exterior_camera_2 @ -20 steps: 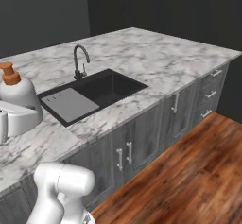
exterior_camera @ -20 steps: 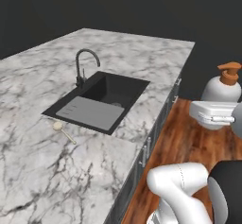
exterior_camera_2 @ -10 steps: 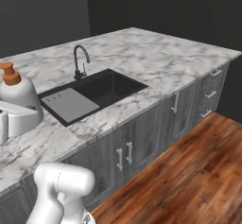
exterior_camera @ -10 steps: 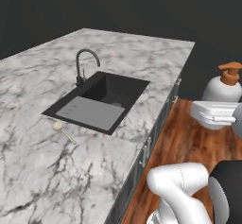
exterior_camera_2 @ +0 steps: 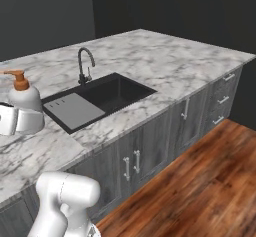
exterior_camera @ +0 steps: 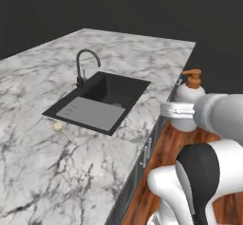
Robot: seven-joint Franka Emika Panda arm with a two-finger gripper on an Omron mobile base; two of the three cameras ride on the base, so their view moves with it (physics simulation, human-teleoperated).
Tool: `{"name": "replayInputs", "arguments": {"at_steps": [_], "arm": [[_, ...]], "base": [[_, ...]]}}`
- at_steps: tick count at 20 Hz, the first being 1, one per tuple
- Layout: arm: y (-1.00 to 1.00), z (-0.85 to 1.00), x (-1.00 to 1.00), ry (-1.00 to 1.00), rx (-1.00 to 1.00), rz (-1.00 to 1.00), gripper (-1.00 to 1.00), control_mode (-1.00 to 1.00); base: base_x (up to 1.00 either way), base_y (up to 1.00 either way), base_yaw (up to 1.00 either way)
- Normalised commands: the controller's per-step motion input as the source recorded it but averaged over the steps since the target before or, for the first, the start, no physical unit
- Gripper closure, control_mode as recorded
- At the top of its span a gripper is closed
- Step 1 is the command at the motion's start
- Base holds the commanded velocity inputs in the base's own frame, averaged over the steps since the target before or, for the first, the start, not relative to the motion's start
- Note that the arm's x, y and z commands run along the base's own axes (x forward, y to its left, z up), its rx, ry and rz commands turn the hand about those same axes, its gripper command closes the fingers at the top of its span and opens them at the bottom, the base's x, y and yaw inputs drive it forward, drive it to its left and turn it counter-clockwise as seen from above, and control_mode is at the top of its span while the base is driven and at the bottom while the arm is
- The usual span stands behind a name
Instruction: Locate and retrieve the dish brush and soap dispenser from the cabinet. Place them next to the sink.
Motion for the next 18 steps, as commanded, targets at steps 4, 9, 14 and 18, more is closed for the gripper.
{"name": "replayInputs", "arguments": {"at_steps": [4, 9, 14, 18], "arm": [[0.47, -0.95, 0.81, -0.01, 0.01, -0.02, 1.00, -1.00], [0.36, -0.97, 0.69, -0.11, 0.05, -0.13, 1.00, -1.00], [0.30, -0.89, 0.51, -0.25, -0.04, -0.20, 1.00, -1.00], [0.18, -0.88, 0.72, 0.05, -0.14, -0.24, 1.00, -1.00]], "base": [[0.00, 0.00, 0.00], [0.00, 0.00, 0.00], [0.00, 0.00, 0.00], [0.00, 0.00, 0.00]]}}
